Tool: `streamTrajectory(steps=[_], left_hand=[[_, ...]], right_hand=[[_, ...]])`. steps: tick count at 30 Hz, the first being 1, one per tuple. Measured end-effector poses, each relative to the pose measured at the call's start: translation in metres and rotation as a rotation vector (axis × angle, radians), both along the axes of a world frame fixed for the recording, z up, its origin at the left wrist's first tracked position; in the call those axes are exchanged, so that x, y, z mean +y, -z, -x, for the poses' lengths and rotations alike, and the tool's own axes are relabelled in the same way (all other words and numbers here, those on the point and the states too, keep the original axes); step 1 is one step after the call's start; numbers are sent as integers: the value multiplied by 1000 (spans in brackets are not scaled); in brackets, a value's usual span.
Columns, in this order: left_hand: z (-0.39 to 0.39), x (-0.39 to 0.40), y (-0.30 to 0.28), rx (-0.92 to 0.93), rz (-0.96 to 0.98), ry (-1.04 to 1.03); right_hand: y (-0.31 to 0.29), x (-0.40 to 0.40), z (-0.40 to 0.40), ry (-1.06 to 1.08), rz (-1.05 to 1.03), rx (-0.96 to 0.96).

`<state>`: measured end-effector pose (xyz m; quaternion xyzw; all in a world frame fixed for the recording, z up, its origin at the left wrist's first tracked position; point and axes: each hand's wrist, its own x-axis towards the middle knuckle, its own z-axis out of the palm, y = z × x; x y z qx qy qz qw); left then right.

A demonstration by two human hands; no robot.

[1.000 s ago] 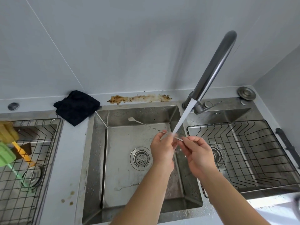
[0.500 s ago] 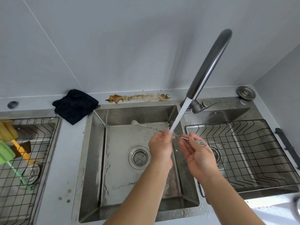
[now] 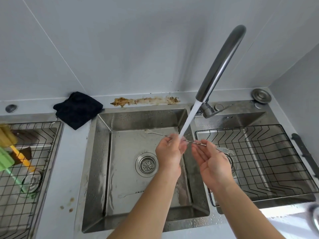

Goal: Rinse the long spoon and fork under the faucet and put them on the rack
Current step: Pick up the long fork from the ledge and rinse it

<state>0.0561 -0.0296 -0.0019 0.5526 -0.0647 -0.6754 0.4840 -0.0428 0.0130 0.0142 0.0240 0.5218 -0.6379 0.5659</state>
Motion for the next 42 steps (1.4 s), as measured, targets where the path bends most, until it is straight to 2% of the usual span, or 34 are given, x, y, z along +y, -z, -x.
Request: streamTrajectory(steps=[13,25,31,42], left_hand=[[3,0,-5,-21,59,37],[4,1,-1,-107,21,98],[5,6,1,-18,-1,55],[-9,-1,-4,-99,-56,49]], right_hand=[[-4,-1,-1,0,-22,14],[-1,9,18,47,-45,45],[-2,16,25,78,-55,86],[3,25,41,63,-33,106]])
